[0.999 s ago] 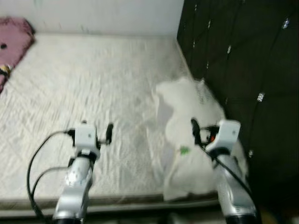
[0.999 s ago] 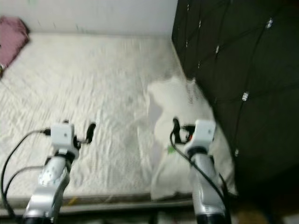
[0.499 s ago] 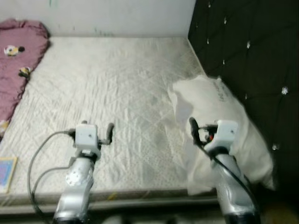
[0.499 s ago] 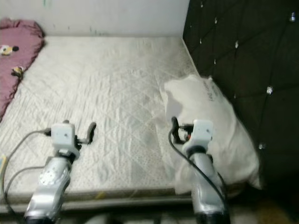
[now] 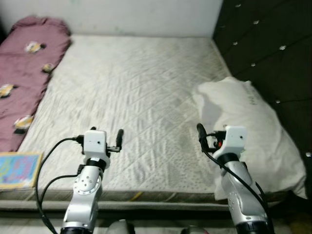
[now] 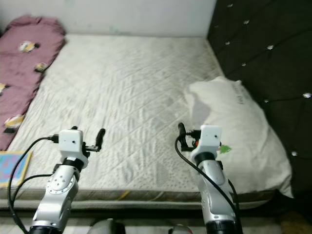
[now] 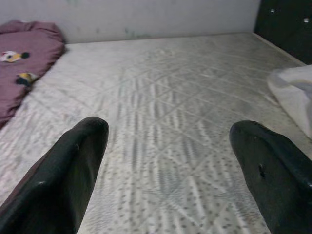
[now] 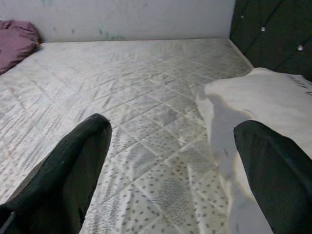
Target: Clean up the room
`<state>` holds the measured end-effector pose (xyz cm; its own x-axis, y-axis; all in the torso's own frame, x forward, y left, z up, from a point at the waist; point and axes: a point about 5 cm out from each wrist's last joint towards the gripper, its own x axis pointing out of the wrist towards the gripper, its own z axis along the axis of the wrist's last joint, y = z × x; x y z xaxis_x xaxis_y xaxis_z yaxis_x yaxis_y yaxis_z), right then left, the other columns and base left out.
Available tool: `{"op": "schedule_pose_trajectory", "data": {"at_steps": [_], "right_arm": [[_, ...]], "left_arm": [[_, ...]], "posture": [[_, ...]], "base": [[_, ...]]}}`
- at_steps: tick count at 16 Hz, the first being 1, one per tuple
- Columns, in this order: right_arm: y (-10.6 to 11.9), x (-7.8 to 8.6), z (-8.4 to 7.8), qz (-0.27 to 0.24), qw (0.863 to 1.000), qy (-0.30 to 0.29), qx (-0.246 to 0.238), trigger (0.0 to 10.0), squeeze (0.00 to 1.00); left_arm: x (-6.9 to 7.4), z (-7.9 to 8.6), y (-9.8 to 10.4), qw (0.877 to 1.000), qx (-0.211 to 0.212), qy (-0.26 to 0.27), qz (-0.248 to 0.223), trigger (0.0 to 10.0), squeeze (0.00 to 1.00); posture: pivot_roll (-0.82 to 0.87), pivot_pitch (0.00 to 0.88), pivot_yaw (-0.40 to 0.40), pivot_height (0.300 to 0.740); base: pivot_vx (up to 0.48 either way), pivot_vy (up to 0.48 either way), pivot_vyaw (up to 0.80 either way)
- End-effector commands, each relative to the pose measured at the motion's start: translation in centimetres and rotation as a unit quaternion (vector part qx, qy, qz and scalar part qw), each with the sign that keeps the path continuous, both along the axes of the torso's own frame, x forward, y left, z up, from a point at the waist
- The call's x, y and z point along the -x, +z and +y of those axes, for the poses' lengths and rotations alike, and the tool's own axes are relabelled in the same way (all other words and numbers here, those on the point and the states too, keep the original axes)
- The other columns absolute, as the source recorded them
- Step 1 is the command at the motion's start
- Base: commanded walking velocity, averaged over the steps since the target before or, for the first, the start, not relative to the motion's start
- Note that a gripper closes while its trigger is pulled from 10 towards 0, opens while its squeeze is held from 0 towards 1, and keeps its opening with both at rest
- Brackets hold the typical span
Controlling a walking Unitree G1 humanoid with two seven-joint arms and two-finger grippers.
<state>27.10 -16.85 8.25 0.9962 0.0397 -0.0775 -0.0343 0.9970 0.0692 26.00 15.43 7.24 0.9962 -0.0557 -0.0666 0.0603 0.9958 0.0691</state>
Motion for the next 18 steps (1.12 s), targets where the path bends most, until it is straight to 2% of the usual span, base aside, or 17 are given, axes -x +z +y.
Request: {"op": "schedule_pose_trajectory", "data": {"at_steps": [1, 5, 15, 18], "right_arm": [[0.5, -0.1, 0.0, -0.012, 1.0, 0.001, 0.0, 10.0, 0.0], [0.6, -0.1, 0.2, -0.015, 1.0, 0.009, 0.004, 10.0, 0.0], [-0.7, 0.5, -0.5, 0.014, 1.0, 0.005, 0.012, 10.0, 0.0], [-0.6, 0.4, -0.5, 0.013, 1.0, 0.004, 0.013, 10.0, 0.0]], "left_arm": [[0.0, 0.8, 0.4, 1.0, -0.009, 0.01, -0.006, 10.0, 0.0], [0.2, 1.4, 0.7, 1.0, -0.016, 0.018, -0.008, 10.0, 0.0], [0.1, 0.6, 0.3, 1.0, -0.012, 0.012, -0.004, 10.0, 0.0], [0.1, 0.7, 0.4, 1.0, -0.012, 0.013, -0.003, 10.0, 0.0]], "posture": [[-0.02, 0.076, 0.012, 0.74], [-0.01, 0.097, 0.01, 0.74], [-0.01, 0.082, -0.009, 0.74], [-0.01, 0.082, -0.008, 0.74]], "base": [[0.0, 0.352, 0.0], [0.0, 0.352, 0.58], [0.0, 0.368, 0.0], [0.0, 0.474, -0.43]]}}
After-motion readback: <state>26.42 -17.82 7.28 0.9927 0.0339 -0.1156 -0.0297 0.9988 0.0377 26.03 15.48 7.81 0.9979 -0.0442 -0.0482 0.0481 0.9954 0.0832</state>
